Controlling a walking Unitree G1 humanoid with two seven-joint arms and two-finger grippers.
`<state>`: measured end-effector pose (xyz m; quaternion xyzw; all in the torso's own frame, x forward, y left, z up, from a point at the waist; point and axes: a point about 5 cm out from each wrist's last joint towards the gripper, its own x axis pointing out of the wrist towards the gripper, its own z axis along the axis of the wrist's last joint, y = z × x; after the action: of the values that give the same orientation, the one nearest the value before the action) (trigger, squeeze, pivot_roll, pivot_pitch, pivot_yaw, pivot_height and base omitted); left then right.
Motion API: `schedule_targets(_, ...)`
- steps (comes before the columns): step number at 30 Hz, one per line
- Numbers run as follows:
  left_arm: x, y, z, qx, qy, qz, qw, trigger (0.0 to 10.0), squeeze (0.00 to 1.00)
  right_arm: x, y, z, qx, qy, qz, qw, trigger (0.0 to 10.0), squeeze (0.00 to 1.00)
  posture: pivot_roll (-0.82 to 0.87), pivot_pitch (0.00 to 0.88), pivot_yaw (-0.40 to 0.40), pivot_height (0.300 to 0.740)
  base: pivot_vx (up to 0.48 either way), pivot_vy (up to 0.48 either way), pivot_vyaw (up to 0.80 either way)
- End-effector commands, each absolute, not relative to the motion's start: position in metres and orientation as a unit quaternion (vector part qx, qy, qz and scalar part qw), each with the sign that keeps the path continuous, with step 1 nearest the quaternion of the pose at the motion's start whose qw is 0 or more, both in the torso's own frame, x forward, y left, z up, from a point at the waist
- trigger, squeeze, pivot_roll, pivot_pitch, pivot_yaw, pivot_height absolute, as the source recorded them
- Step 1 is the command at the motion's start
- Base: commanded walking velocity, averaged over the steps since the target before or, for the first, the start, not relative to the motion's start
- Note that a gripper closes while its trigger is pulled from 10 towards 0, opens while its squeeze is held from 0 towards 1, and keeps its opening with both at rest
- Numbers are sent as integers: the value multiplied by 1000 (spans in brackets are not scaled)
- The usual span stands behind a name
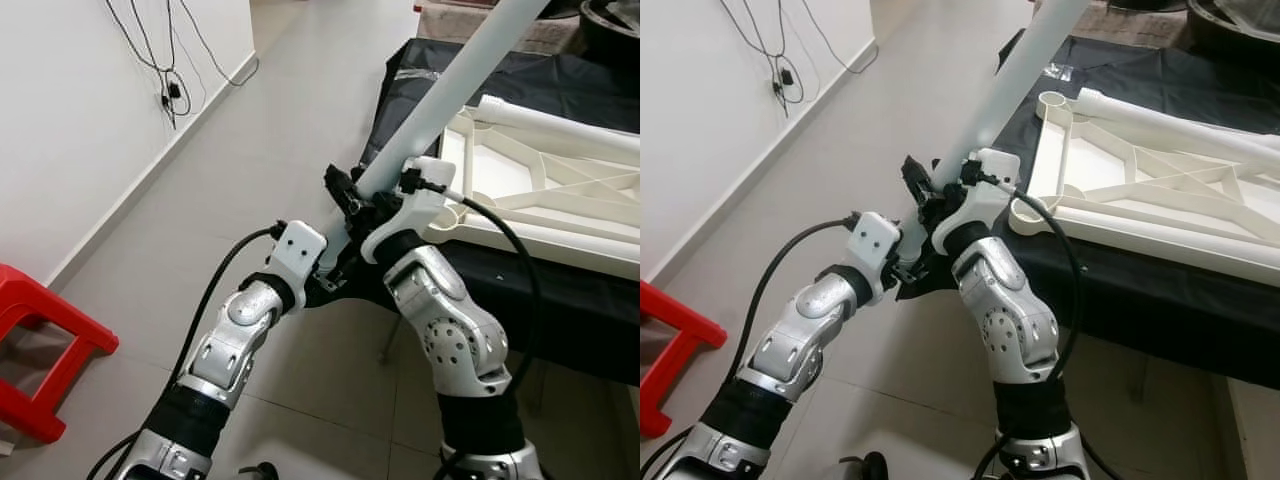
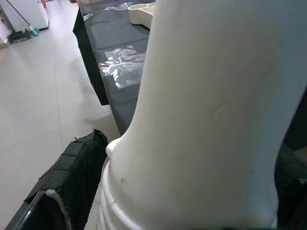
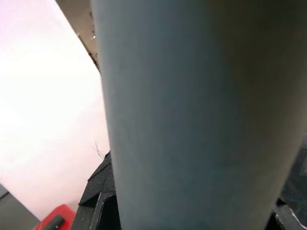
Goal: Building children table
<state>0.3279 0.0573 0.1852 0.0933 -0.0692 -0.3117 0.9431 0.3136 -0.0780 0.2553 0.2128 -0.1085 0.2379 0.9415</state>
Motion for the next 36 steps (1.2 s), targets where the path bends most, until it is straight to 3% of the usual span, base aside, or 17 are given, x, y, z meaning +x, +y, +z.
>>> schedule_targets(1, 325, 50, 177, 98, -60, -328, 938, 10000, 0, 306, -66, 254, 195, -106, 274, 936, 10000, 0, 72, 145, -5, 740, 0, 0, 0)
schedule_targets(27, 319, 43, 165, 105, -36, -368, 923, 10000, 0, 303, -62, 248, 138, -118, 284, 941, 10000, 0, 72, 141, -7, 740, 0, 0, 0)
schedule_targets(28, 319, 43, 164, 105, -34, -369, 923, 0, 0, 303, -61, 247, 136, -117, 286, 941, 10000, 0, 72, 142, -6, 740, 0, 0, 0)
schedule_targets(36, 318, 42, 162, 107, -34, -373, 921, 0, 0, 301, -60, 244, 127, -114, 289, 942, 10000, 0, 72, 145, -5, 740, 0, 0, 0)
